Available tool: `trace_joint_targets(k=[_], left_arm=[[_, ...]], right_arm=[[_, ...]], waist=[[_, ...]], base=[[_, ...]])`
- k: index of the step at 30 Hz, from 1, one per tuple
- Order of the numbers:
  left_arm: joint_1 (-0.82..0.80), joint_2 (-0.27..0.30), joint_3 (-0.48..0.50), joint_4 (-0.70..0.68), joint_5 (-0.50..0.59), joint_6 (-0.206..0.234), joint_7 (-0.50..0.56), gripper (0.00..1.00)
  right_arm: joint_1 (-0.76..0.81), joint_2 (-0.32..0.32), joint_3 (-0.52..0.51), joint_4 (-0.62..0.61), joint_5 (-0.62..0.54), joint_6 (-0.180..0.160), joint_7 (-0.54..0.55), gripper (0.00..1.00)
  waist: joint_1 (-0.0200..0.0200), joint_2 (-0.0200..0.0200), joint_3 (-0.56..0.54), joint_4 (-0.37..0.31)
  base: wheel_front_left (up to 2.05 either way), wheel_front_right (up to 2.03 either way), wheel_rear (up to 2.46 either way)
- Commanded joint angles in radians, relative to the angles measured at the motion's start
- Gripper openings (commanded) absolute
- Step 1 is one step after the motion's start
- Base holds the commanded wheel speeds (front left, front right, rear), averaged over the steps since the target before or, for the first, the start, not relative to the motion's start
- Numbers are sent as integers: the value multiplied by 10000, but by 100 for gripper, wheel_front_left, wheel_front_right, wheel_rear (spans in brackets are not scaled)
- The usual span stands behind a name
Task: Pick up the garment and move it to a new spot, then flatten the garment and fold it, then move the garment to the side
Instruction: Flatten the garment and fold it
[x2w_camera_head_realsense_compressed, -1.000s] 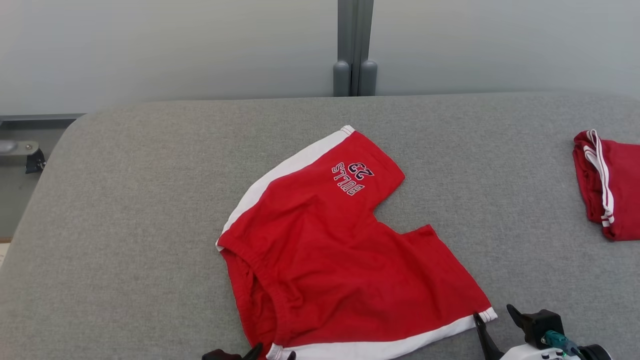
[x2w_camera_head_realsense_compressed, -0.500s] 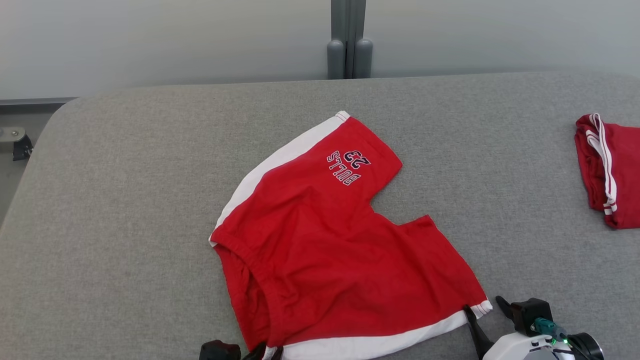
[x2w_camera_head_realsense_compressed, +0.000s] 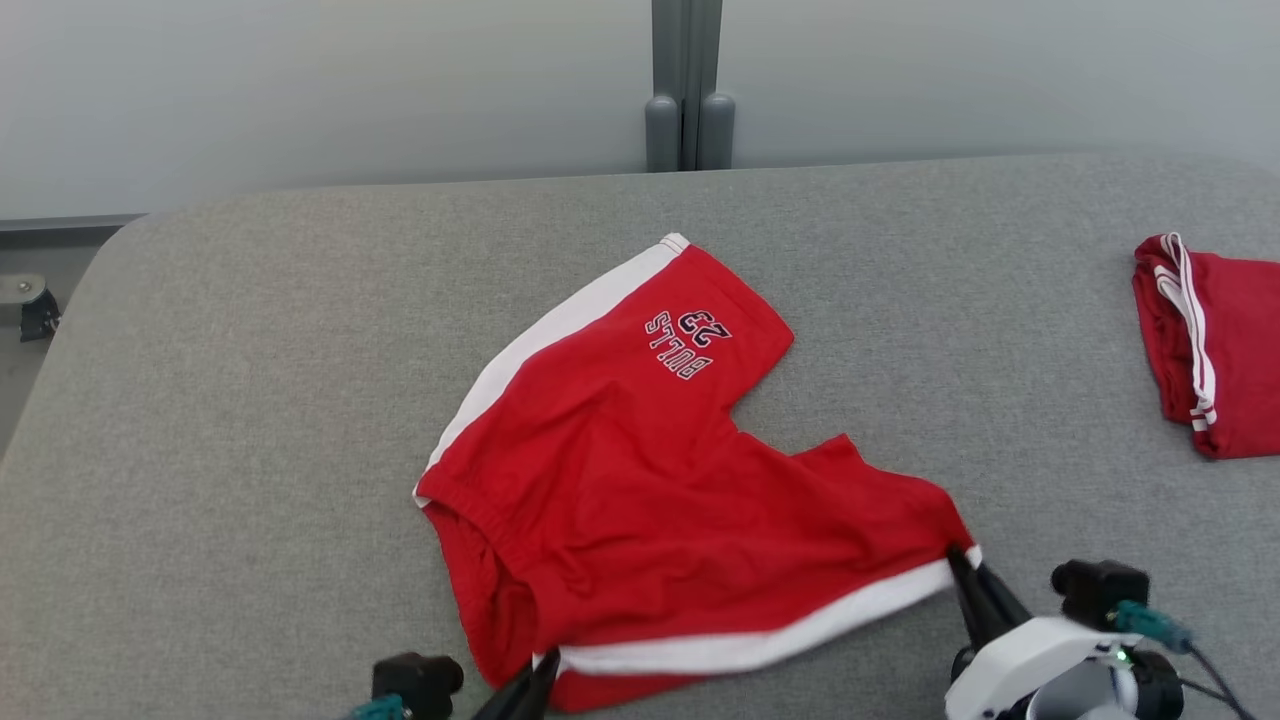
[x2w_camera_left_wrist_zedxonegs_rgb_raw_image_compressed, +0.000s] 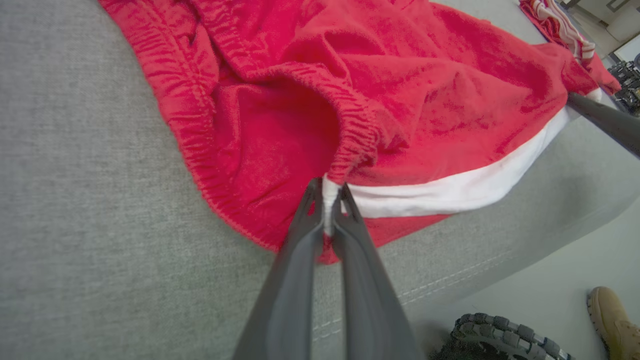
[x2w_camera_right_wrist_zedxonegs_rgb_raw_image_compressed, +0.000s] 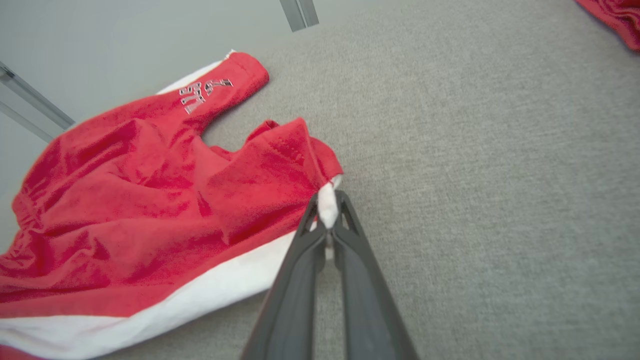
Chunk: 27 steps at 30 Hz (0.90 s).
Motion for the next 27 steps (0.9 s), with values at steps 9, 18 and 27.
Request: trace_joint_targets(k=[9,18,27], left_arm=[[-633,342,934,-5653,-3095,15,1009,0],[-4145,167,1911,-9014,-5189,1727,3669,0],[-9054,171,1784,-5519,-4162,1983,4648,0]], right_arm=[[-105,-498,-1774,-5075,4627,-15,895,0],[-2444,-85,-3607,-8431,5358,-12,3391,0],[-7769,399,-3386,-6251,2628,-10,4650,0]], waist=[[0,0,-241,-492],[0,0,618,-1215],[0,0,2989,-1764]], base=[[0,0,0],[0,0,0],[0,0,0]])
